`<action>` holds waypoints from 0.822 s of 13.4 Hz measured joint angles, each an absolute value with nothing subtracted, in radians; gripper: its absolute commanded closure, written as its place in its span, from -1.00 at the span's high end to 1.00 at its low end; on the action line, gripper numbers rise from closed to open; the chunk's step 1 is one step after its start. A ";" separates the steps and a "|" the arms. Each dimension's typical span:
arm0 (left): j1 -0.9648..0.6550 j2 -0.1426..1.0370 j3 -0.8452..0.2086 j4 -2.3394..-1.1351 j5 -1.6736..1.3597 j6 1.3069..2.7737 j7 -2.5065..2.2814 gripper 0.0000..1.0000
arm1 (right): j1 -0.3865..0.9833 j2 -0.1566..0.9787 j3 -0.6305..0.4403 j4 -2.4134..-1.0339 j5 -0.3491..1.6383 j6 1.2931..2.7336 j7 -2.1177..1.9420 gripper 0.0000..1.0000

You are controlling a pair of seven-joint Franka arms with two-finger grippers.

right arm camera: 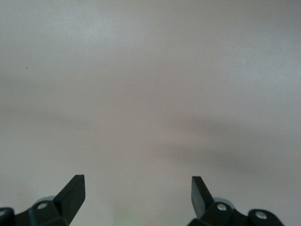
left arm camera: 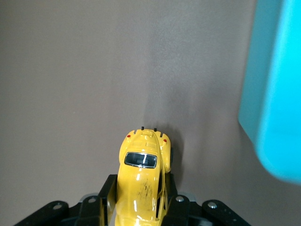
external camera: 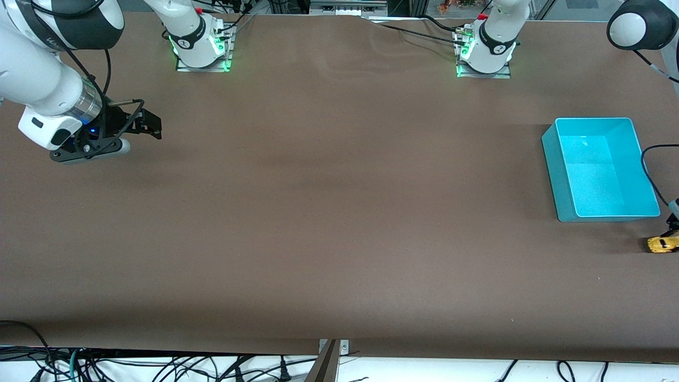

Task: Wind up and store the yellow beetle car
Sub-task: 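Lift the car with the left gripper and lower it into the teal bin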

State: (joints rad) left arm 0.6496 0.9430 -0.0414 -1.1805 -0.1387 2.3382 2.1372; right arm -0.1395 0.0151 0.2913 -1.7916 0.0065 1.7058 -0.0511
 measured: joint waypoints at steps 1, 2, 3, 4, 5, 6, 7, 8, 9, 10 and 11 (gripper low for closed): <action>0.657 0.923 -0.041 -1.172 -0.139 2.280 2.143 -0.90 | -0.139 0.012 0.291 -1.791 0.007 1.706 -0.051 1.00; 0.662 0.893 -0.039 -1.169 -0.139 2.215 2.145 -0.90 | -0.139 0.008 0.291 -1.791 0.007 1.706 -0.051 1.00; 0.665 0.858 -0.036 -1.170 -0.139 2.154 2.146 -0.89 | -0.140 0.003 0.291 -1.791 0.007 1.705 -0.051 1.00; 0.666 0.819 -0.033 -1.173 -0.139 2.086 2.146 -0.89 | -0.140 -0.003 0.291 -1.791 0.007 1.703 -0.051 1.00; 0.666 0.779 -0.031 -1.180 -0.139 2.017 2.146 -0.90 | -0.140 -0.011 0.289 -1.790 0.007 1.698 -0.051 1.00; 0.666 0.746 -0.030 -1.191 -0.139 1.952 2.146 -0.89 | -0.140 -0.019 0.286 -1.789 0.007 1.692 -0.051 1.00; 0.665 0.716 -0.030 -1.207 -0.138 1.892 2.147 -0.89 | -0.140 -0.026 0.280 -1.788 0.007 1.688 -0.051 1.00; 0.662 0.689 -0.030 -1.228 -0.138 1.841 2.147 -0.89 | -0.140 -0.031 0.272 -1.784 0.007 1.680 -0.051 1.00; 0.657 0.668 -0.031 -1.257 -0.138 1.808 2.147 -0.88 | -0.140 -0.033 0.264 -1.779 0.007 1.671 -0.051 1.00; 0.649 0.647 -0.032 -1.296 -0.138 1.792 2.147 -0.87 | -0.140 -0.035 0.258 -1.772 0.007 1.664 -0.052 1.00; 0.635 0.626 -0.034 -1.343 -0.134 1.788 2.146 -0.85 | -0.141 -0.035 0.255 -1.768 0.007 1.661 -0.052 1.00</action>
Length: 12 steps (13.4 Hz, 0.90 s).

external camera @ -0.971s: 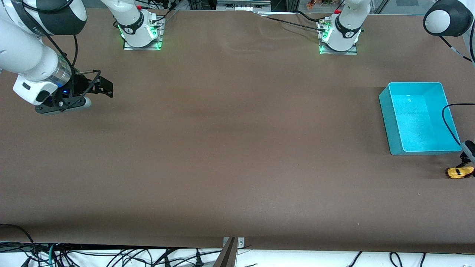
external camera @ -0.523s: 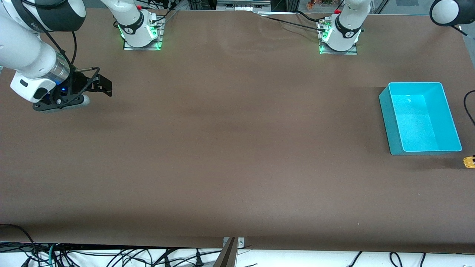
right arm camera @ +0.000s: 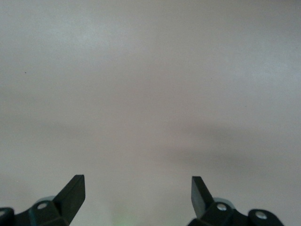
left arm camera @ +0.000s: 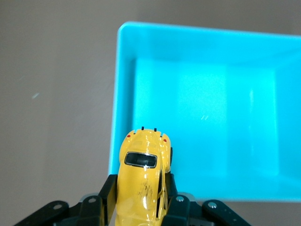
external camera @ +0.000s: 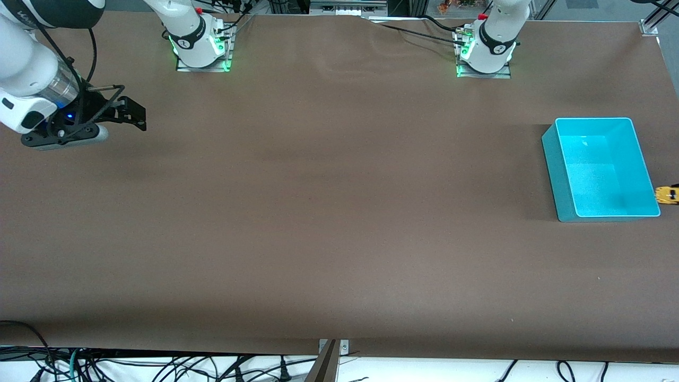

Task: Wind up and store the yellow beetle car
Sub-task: 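Lift the car with the left gripper and lower it into the teal bin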

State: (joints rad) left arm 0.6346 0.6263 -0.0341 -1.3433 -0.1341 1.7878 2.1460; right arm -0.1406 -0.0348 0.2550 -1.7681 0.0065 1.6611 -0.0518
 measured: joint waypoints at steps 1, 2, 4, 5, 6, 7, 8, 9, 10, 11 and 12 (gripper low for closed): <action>0.614 0.605 -0.035 -1.393 -0.125 1.788 2.137 -0.85 | -0.141 -0.035 0.254 -1.767 0.007 1.660 -0.052 1.00; 0.591 0.583 -0.035 -1.444 -0.115 1.789 2.114 -0.84 | -0.141 -0.035 0.253 -1.766 0.007 1.660 -0.052 1.00; 0.544 0.532 -0.037 -1.543 -0.106 1.812 2.056 -0.84 | -0.141 -0.035 0.251 -1.767 0.007 1.657 -0.052 1.00; 0.523 0.506 -0.037 -1.595 -0.103 1.843 2.032 -0.84 | -0.141 -0.034 0.250 -1.767 0.007 1.657 -0.052 1.00; 0.505 0.481 -0.038 -1.652 -0.102 1.887 2.011 -0.84 | -0.141 -0.034 0.250 -1.767 0.007 1.657 -0.052 1.00; 0.492 0.460 -0.038 -1.707 -0.100 1.940 1.997 -0.84 | -0.141 -0.034 0.249 -1.767 0.007 1.657 -0.052 1.00; 0.486 0.443 -0.038 -1.760 -0.100 1.997 1.988 -0.80 | -0.141 -0.033 0.249 -1.767 0.007 1.657 -0.052 1.00; 0.485 0.430 -0.037 -1.814 -0.100 2.057 1.986 -0.80 | -0.141 -0.032 0.248 -1.767 0.007 1.657 -0.052 1.00; 0.486 0.419 -0.034 -1.866 -0.095 2.116 1.986 -0.80 | -0.141 -0.032 0.248 -1.768 0.007 1.657 -0.052 1.00; 0.488 0.411 -0.029 -1.915 -0.083 2.170 1.986 -0.80 | -0.141 -0.031 0.248 -1.768 0.007 1.657 -0.052 1.00; 0.493 0.404 -0.025 -1.956 -0.076 2.210 1.986 -0.80 | -0.141 -0.031 0.248 -1.768 0.007 1.657 -0.052 1.00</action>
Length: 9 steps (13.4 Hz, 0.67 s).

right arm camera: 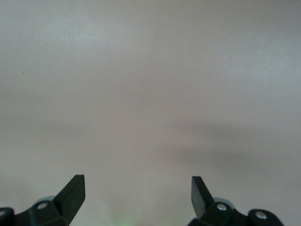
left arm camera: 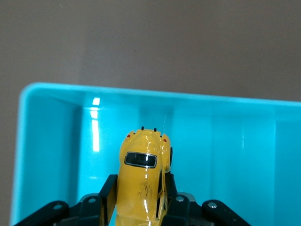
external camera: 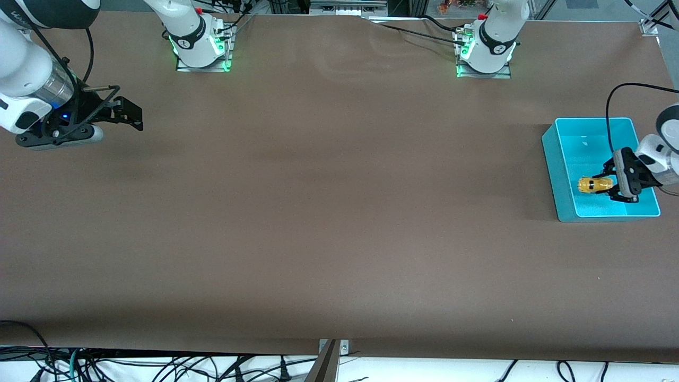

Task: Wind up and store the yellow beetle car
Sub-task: 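Lift the car with the left gripper and lower it into the teal bin, then open the left gripper to release the car inside the bin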

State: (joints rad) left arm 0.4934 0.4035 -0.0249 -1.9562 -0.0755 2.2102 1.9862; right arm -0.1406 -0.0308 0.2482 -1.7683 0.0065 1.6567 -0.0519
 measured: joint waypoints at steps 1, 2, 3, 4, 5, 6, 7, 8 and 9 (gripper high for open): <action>0.500 0.396 -0.019 -1.991 -0.074 2.240 1.986 -0.80 | -0.141 -0.031 0.248 -1.768 0.007 1.657 -0.052 1.00; 0.506 0.386 -0.009 -2.022 -0.071 2.260 1.987 -0.80 | -0.141 -0.031 0.248 -1.768 0.007 1.657 -0.052 1.00; 0.511 0.375 0.004 -2.054 -0.065 2.279 1.987 -0.80 | -0.140 -0.031 0.248 -1.768 0.007 1.657 -0.052 1.00; 0.517 0.361 0.017 -2.088 -0.058 2.297 1.987 -0.80 | -0.140 -0.031 0.248 -1.768 0.007 1.657 -0.052 1.00; 0.523 0.347 0.029 -2.123 -0.055 2.320 1.988 -0.80 | -0.140 -0.031 0.248 -1.768 0.007 1.657 -0.052 1.00; 0.529 0.333 0.039 -2.159 -0.054 2.344 1.989 -0.80 | -0.140 -0.031 0.247 -1.768 0.007 1.657 -0.052 1.00; 0.537 0.324 0.043 -2.188 -0.054 2.365 1.989 -0.78 | -0.140 -0.031 0.247 -1.768 0.007 1.657 -0.052 1.00; 0.546 0.319 0.043 -2.215 -0.054 2.386 1.989 -0.72 | -0.140 -0.031 0.247 -1.768 0.007 1.657 -0.052 1.00; 0.552 0.316 0.043 -2.238 -0.054 2.413 1.989 -0.72 | -0.140 -0.031 0.247 -1.768 0.007 1.657 -0.052 1.00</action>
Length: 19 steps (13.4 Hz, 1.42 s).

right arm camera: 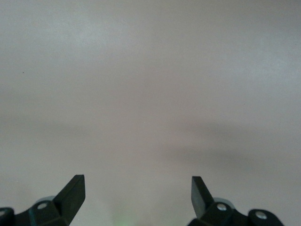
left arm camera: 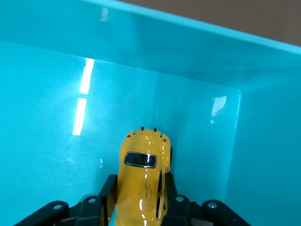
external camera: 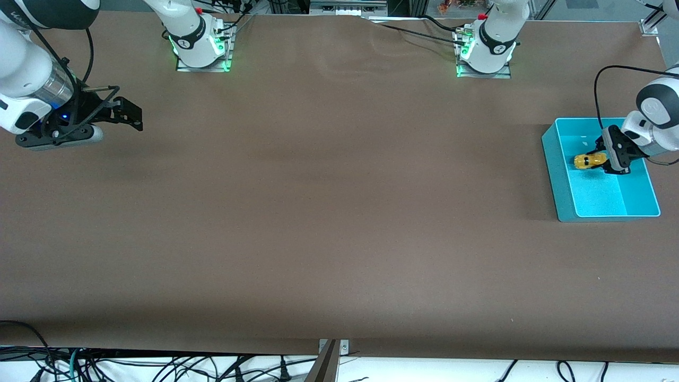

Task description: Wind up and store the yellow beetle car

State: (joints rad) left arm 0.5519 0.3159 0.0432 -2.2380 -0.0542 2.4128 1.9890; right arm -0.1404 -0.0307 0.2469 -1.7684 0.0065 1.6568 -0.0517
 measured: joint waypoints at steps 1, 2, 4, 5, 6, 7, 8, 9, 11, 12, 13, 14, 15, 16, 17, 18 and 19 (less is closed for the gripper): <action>0.555 0.315 0.044 -2.259 -0.054 2.442 1.989 -0.62 | -0.140 -0.031 0.247 -1.768 0.007 1.657 -0.052 1.00; 0.557 0.315 0.044 -2.277 -0.054 2.466 1.989 -0.08 | -0.140 -0.031 0.247 -1.768 0.007 1.657 -0.052 1.00; 0.558 0.315 0.044 -2.291 -0.054 2.493 1.988 1.00 | -0.140 -0.033 0.247 -1.768 0.007 1.657 -0.052 1.00; 0.558 0.315 0.044 -2.292 -0.054 2.495 1.988 1.00 | -0.140 -0.034 0.247 -1.767 0.007 1.657 -0.052 1.00; 0.558 0.312 0.044 -2.291 -0.054 2.494 1.988 1.00 | -0.140 -0.035 0.247 -1.767 0.007 1.657 -0.052 1.00; 0.558 0.307 0.044 -2.283 -0.054 2.482 1.986 1.00 | -0.140 -0.035 0.247 -1.767 0.007 1.657 -0.052 1.00; 0.558 0.299 0.044 -2.265 -0.054 2.444 1.981 1.00 | -0.140 -0.035 0.247 -1.767 0.007 1.657 -0.052 1.00; 0.558 0.287 0.044 -2.236 -0.054 2.382 1.965 1.00 | -0.140 -0.035 0.247 -1.767 0.007 1.657 -0.052 1.00; 0.558 0.261 0.043 -2.159 -0.054 2.227 1.904 1.00 | -0.140 -0.035 0.247 -1.767 0.007 1.657 -0.052 1.00; 0.557 0.249 0.041 -2.121 -0.054 2.165 1.871 1.00 | -0.140 -0.035 0.247 -1.767 0.007 1.657 -0.052 1.00; 0.553 0.241 0.037 -2.089 -0.054 2.116 1.834 1.00 | -0.140 -0.035 0.247 -1.767 0.007 1.657 -0.052 1.00; 0.538 0.233 0.034 -2.061 -0.054 2.077 1.786 1.00 | -0.140 -0.035 0.247 -1.767 0.007 1.657 -0.052 1.00; 0.513 0.227 0.032 -2.039 -0.055 2.046 1.722 1.00 | -0.140 -0.035 0.247 -1.767 0.007 1.657 -0.052 1.00; 0.481 0.222 0.028 -2.018 -0.055 2.017 1.646 1.00 | -0.140 -0.035 0.247 -1.767 0.007 1.657 -0.052 1.00; 0.446 0.219 0.024 -1.998 -0.055 1.992 1.568 1.00 | -0.140 -0.035 0.247 -1.767 0.007 1.657 -0.052 1.00; 0.409 0.217 0.019 -1.978 -0.055 1.971 1.492 1.00 | -0.140 -0.035 0.247 -1.767 0.007 1.657 -0.052 1.00; 0.376 0.213 0.007 -1.960 -0.055 1.954 1.420 1.00 | -0.140 -0.035 0.247 -1.767 0.007 1.657 -0.052 1.00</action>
State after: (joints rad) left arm 0.3762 0.2135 0.0069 -1.9600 -0.0546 1.9536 1.4199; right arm -0.1402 -0.0354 0.2468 -1.7673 0.0065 1.6567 -0.0517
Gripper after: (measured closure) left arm 0.000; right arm 0.000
